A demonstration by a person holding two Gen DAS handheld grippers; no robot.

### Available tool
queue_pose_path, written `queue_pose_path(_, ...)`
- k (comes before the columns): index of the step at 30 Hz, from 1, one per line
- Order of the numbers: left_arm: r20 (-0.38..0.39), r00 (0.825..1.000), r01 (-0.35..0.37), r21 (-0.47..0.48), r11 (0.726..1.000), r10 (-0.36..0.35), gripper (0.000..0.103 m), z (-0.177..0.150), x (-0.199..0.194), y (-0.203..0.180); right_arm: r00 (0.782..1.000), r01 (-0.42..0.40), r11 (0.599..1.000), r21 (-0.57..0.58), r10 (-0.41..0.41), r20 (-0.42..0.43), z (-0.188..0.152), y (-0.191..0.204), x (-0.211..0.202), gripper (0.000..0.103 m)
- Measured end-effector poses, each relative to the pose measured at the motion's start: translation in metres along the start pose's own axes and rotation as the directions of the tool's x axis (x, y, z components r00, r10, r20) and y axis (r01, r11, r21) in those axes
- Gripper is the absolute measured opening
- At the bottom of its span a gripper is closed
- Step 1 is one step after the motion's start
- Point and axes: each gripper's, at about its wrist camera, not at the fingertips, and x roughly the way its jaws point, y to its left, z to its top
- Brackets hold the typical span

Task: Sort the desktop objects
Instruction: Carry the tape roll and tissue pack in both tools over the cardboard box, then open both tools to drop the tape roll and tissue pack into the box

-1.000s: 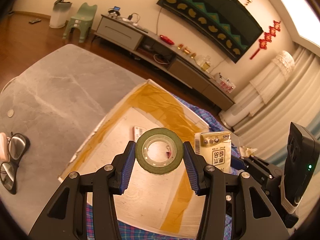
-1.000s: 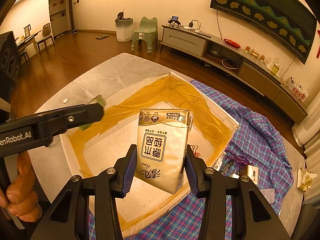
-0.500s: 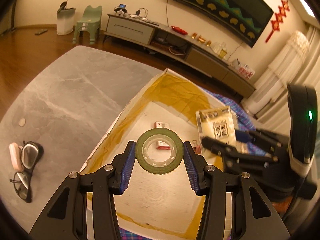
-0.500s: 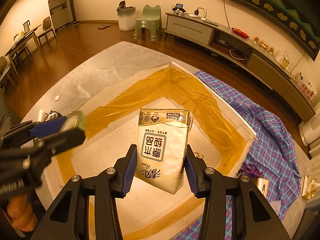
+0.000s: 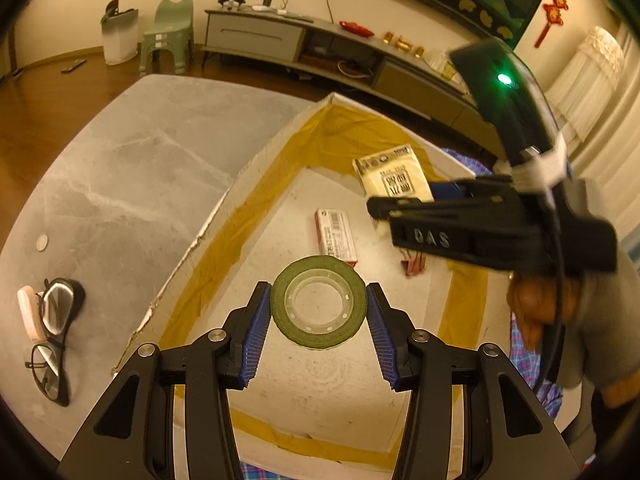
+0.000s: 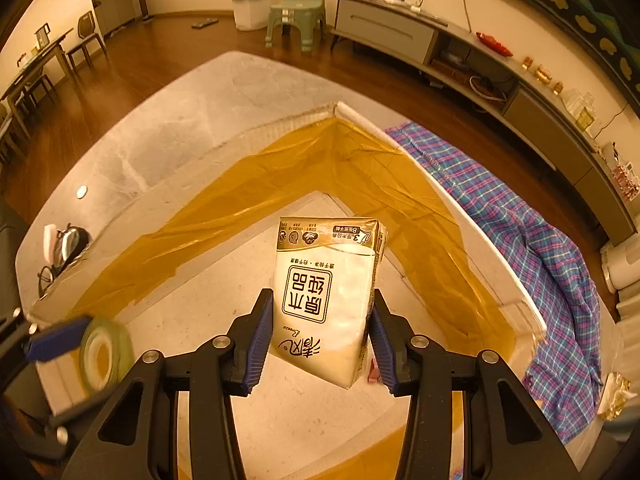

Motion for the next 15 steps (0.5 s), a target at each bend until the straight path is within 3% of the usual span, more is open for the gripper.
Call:
queue_pose_path(9, -0.021, 1.0, -0.021, 0.024, 0.999, 0.022, 0.05, -0.003, 0.004, -0.005, 0.993, 0.008, 1.0, -0.024, -0.011, -0.117, 0.013, -0.006, 0.033, 0.047)
queue_pose_path(15, -0.019, 0.999, -0.048, 0.028, 0.998, 0.049, 0.05, -0.002, 0.007, -0.007, 0.989, -0.009, 0.999, -0.042, 0.002, -0.149, 0.017, -0.004, 0.039, 0.048)
